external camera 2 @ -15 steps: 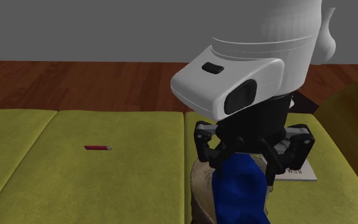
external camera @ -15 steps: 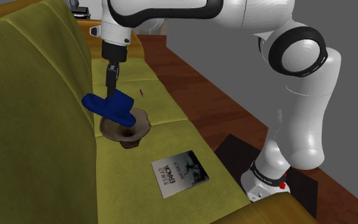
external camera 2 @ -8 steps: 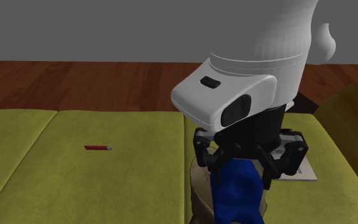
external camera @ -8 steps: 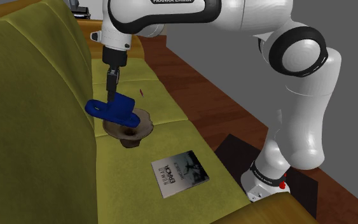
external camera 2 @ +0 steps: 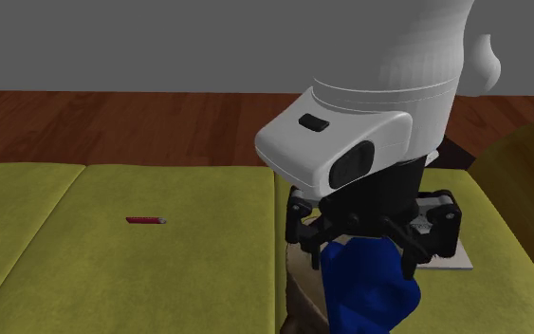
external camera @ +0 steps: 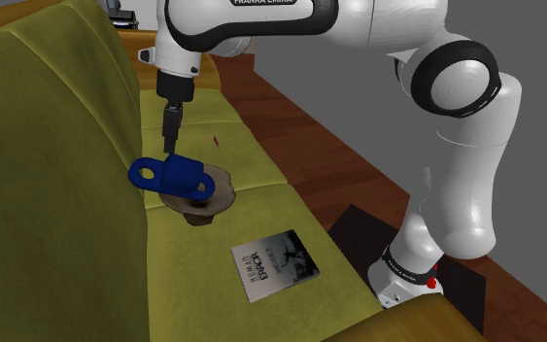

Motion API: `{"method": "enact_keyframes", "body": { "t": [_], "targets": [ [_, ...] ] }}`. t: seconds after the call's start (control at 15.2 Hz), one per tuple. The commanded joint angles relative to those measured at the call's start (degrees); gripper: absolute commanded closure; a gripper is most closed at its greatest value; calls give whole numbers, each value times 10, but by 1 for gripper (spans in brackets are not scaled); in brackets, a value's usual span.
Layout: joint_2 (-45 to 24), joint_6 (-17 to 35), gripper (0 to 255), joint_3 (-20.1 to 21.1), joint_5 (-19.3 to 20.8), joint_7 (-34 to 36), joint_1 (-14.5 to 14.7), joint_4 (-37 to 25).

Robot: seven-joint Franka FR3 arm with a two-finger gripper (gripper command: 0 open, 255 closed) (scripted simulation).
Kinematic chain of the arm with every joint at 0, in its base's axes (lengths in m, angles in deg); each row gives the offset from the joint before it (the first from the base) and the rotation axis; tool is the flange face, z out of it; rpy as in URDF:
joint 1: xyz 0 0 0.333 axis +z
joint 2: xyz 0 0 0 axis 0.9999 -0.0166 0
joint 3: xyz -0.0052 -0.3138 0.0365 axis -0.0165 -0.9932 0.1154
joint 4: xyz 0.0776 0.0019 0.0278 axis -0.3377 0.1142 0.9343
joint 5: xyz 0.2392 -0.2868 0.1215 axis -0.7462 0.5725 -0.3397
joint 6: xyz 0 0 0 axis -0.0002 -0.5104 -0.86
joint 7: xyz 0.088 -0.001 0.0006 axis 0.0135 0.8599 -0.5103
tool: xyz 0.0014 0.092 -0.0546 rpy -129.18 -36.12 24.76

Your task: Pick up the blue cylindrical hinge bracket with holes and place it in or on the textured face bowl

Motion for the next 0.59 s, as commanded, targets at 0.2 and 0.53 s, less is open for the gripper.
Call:
{"method": "enact_keyframes", "body": {
  "t": [0.2, 0.53],
  "targets": [
    [-1, -72, 0, -5, 1, 4, -10, -72],
    [-1, -72, 0, -5, 1, 4, -10, -72]
  ]
}}
